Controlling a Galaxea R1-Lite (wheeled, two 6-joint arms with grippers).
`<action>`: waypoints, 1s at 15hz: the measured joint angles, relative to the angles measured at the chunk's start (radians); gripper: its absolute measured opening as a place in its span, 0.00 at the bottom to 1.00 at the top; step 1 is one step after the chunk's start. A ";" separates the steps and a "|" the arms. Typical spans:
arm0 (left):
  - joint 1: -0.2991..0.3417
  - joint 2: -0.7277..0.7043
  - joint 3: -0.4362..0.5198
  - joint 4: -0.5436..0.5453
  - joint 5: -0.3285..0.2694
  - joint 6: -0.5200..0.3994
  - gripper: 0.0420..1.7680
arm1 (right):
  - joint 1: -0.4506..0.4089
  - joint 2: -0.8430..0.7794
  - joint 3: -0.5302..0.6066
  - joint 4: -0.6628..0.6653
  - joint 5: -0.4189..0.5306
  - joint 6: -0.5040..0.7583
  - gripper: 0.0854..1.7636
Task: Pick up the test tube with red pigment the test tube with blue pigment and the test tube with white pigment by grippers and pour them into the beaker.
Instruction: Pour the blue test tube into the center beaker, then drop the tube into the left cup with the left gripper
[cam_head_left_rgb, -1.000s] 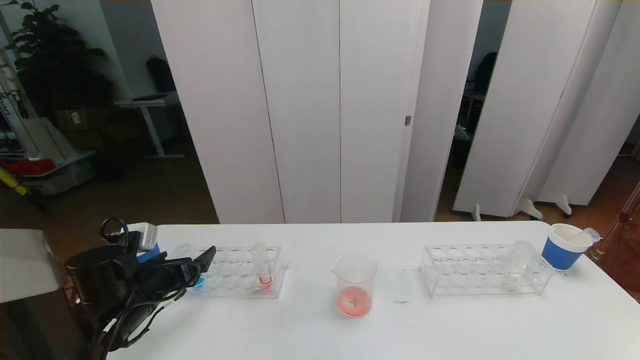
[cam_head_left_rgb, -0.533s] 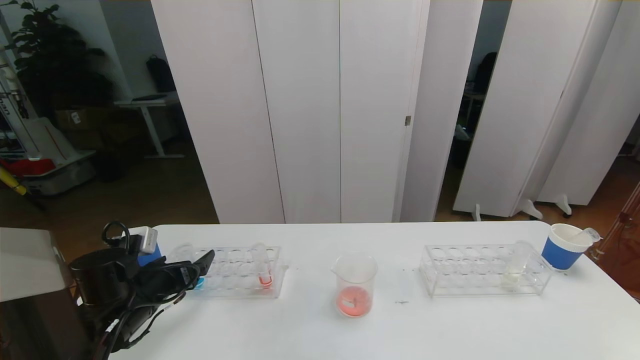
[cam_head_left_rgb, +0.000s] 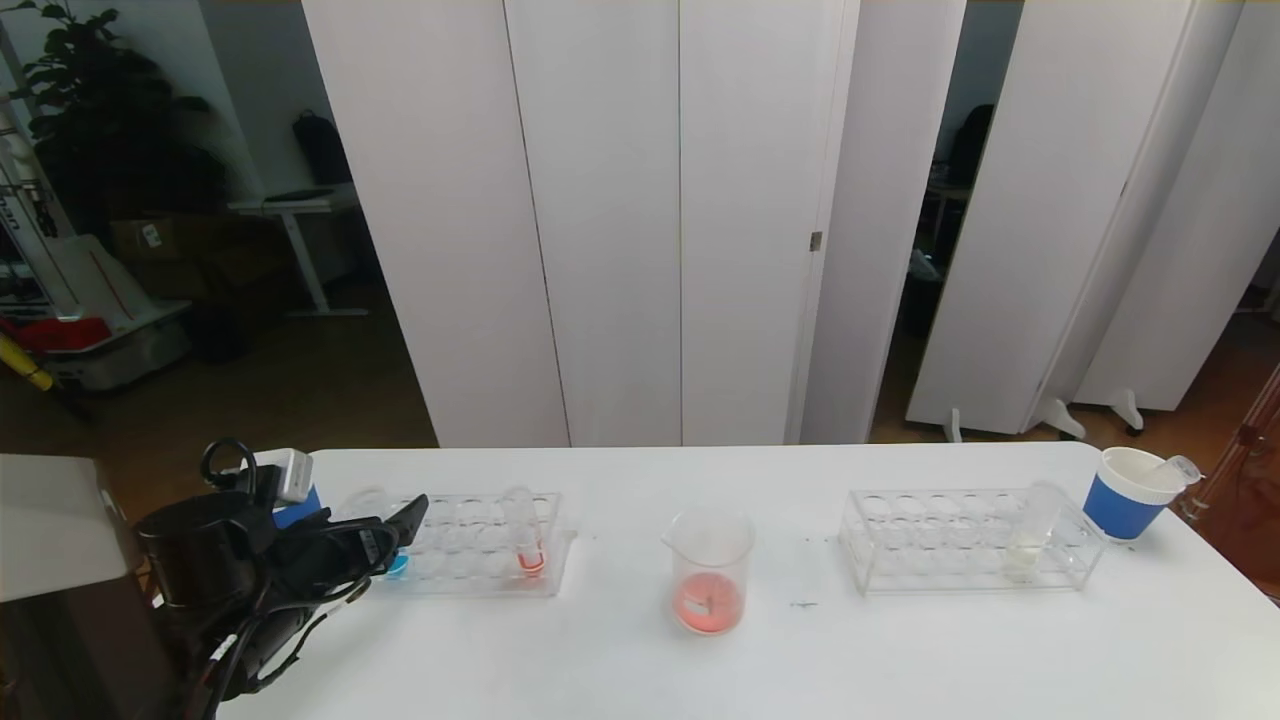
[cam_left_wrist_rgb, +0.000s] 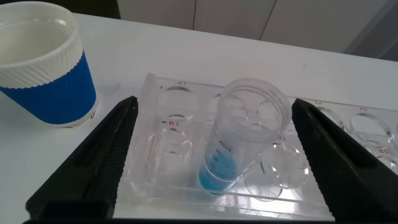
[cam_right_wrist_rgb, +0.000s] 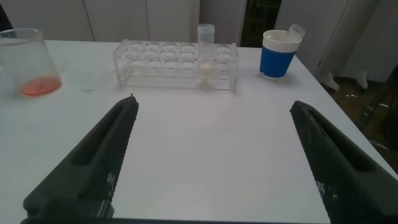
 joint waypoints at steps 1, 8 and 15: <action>0.001 0.002 -0.001 0.000 -0.001 0.001 0.96 | 0.000 0.000 0.000 0.000 0.000 0.000 0.99; 0.001 0.000 0.003 0.000 -0.014 0.008 0.35 | 0.000 0.000 0.000 0.000 0.000 0.000 0.99; 0.001 -0.004 0.001 0.001 -0.013 0.009 0.31 | 0.000 0.000 0.000 0.000 0.000 0.000 0.99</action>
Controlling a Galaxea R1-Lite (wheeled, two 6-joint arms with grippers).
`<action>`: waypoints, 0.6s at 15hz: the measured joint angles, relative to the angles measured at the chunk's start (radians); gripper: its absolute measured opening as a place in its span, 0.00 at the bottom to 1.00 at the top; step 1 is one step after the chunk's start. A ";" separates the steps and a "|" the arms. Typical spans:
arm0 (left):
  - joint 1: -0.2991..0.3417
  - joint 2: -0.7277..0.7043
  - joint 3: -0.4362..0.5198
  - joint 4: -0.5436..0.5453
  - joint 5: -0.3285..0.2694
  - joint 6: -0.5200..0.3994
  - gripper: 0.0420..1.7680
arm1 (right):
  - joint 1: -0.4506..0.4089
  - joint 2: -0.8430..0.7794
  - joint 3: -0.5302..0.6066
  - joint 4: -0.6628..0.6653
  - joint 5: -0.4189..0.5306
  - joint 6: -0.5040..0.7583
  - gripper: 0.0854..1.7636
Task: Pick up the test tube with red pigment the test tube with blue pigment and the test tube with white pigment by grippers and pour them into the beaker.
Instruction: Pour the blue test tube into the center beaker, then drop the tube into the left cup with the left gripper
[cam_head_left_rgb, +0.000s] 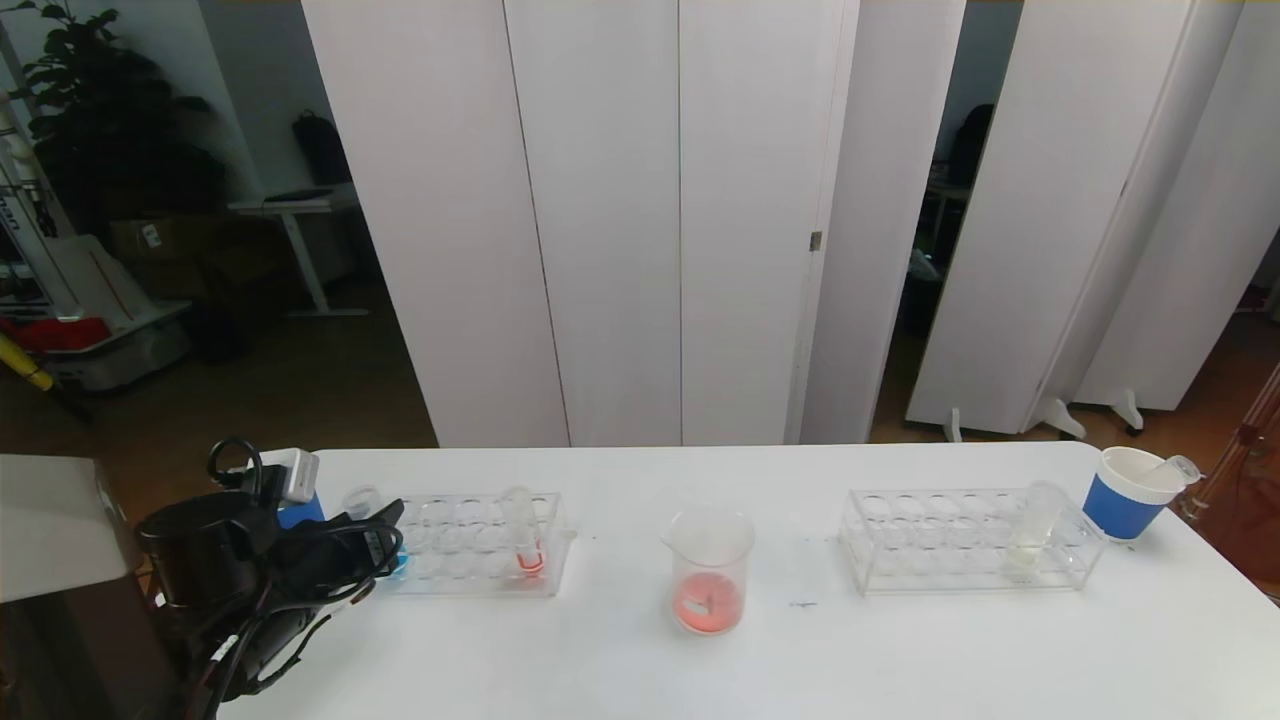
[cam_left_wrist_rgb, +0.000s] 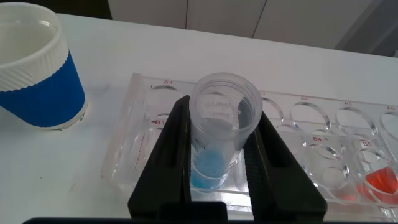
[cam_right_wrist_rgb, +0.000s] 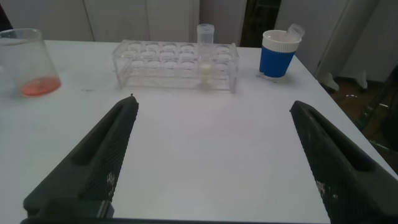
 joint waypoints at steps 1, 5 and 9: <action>0.000 0.000 0.000 0.000 0.000 0.000 0.31 | 0.000 0.000 0.000 0.000 0.000 0.000 0.99; -0.004 -0.009 0.000 -0.001 -0.002 0.002 0.31 | 0.000 0.000 0.000 0.000 0.000 0.000 0.99; -0.010 -0.039 -0.002 0.000 -0.004 0.010 0.31 | 0.000 0.000 0.000 0.000 0.000 0.000 0.99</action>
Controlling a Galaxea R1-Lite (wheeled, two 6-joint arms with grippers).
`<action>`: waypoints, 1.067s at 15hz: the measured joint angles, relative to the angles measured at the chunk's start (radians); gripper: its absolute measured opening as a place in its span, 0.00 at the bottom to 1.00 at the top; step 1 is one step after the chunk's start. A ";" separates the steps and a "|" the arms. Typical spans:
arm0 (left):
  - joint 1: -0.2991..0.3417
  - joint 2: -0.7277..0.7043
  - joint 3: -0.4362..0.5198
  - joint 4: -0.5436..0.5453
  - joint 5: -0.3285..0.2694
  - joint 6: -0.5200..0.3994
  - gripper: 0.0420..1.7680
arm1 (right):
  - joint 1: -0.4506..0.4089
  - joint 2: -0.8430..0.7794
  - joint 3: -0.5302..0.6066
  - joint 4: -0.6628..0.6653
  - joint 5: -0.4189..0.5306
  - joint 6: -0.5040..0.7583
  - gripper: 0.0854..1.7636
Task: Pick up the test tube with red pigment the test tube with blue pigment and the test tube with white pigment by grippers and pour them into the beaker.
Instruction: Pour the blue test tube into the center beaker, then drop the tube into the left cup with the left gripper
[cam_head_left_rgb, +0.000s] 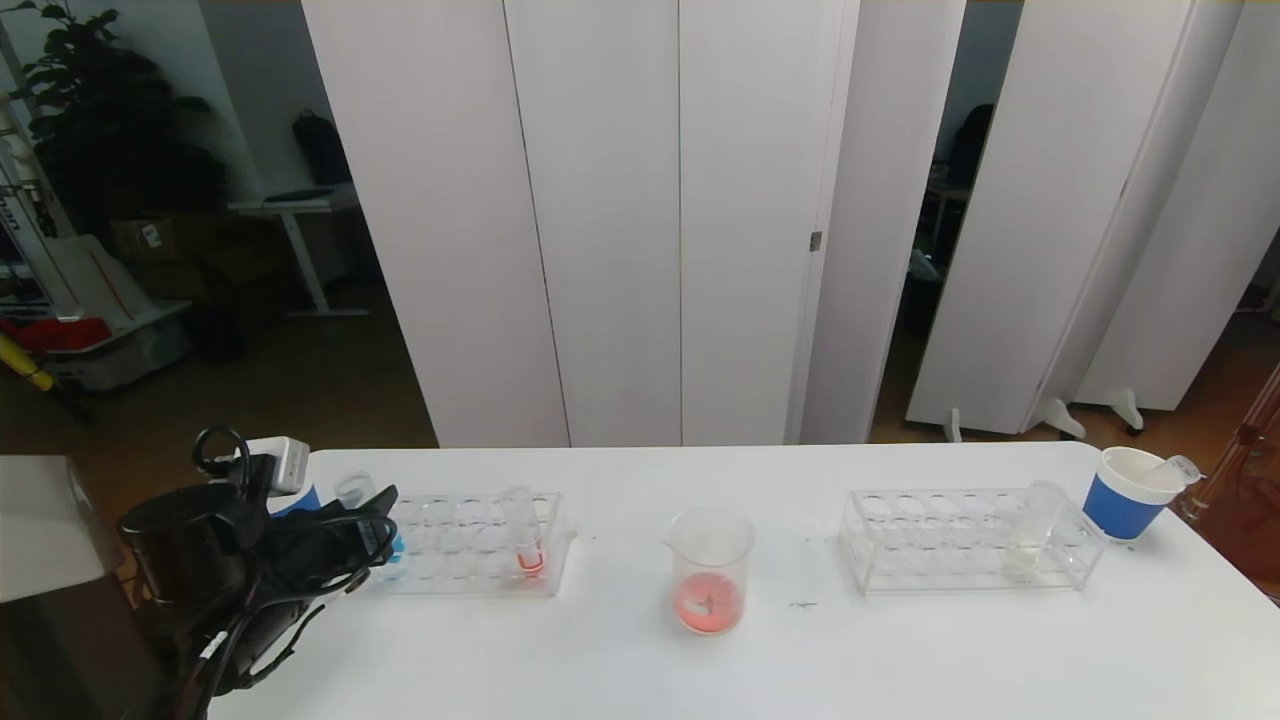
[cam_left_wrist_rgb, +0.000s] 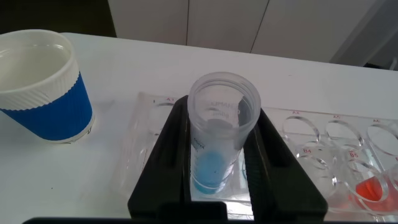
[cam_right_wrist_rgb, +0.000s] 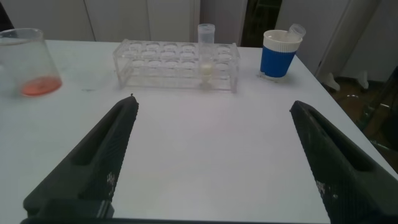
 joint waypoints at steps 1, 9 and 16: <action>0.000 -0.011 -0.001 0.004 -0.002 0.008 0.31 | 0.000 0.000 0.000 0.000 0.000 0.000 0.99; -0.002 -0.127 -0.020 0.062 -0.004 0.062 0.31 | 0.000 0.000 0.000 0.000 0.000 0.000 0.99; -0.030 -0.370 -0.180 0.481 -0.004 0.064 0.31 | 0.000 0.000 0.000 0.000 0.000 0.000 0.99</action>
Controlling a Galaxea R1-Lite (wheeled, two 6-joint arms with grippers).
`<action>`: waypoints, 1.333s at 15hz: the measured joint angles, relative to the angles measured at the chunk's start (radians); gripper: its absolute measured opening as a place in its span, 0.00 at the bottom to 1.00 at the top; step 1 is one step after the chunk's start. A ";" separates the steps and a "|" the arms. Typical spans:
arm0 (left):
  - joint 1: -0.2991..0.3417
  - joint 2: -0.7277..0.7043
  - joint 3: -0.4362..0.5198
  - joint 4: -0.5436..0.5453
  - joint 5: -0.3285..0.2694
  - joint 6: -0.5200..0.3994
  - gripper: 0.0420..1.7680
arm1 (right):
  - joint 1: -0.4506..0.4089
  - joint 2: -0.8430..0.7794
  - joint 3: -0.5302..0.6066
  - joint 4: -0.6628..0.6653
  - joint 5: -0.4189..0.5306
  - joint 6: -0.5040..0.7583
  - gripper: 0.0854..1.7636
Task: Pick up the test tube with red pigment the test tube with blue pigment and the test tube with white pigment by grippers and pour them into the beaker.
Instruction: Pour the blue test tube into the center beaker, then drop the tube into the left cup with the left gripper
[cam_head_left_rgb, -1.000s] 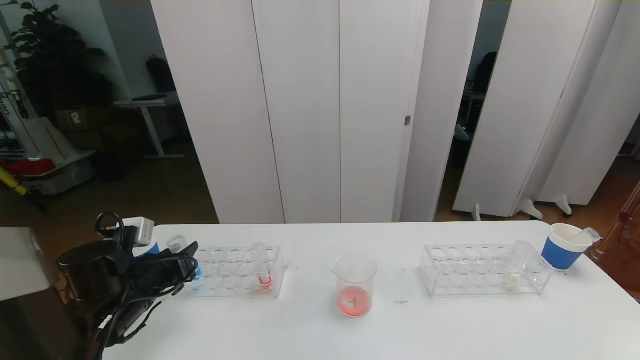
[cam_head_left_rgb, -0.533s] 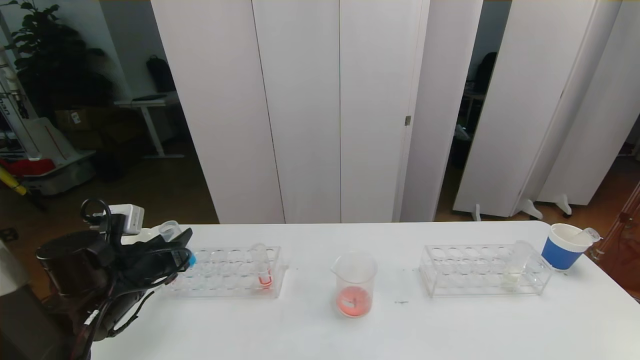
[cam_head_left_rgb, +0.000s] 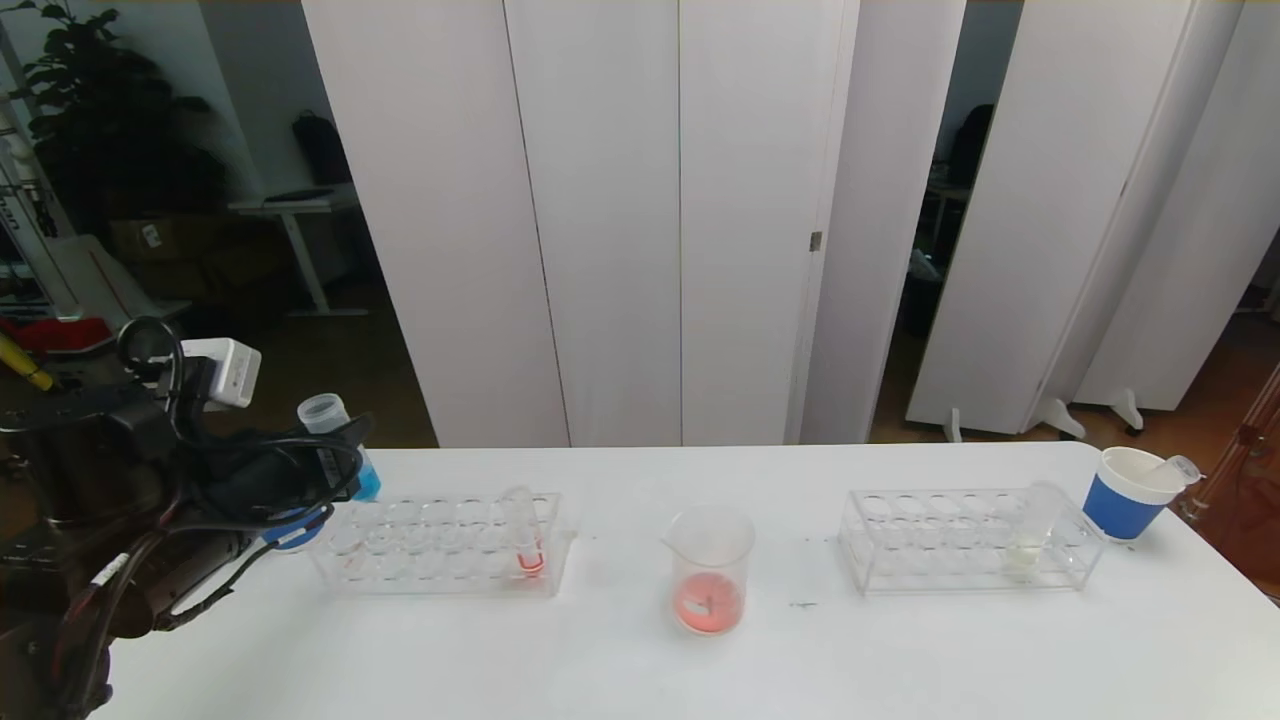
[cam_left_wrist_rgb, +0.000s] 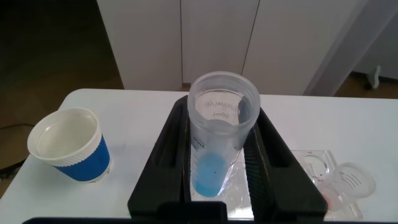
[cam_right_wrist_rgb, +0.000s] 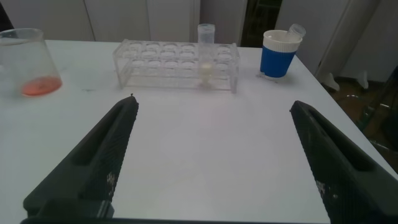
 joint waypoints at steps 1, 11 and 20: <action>-0.013 -0.033 -0.027 0.031 0.000 0.001 0.31 | 0.000 0.000 0.000 0.000 0.000 0.000 0.99; -0.127 -0.118 -0.197 0.150 -0.086 0.049 0.31 | 0.000 0.000 0.000 0.000 0.000 0.000 0.99; -0.209 -0.087 -0.253 0.136 -0.296 0.129 0.31 | 0.000 0.000 0.000 0.000 0.000 0.000 0.99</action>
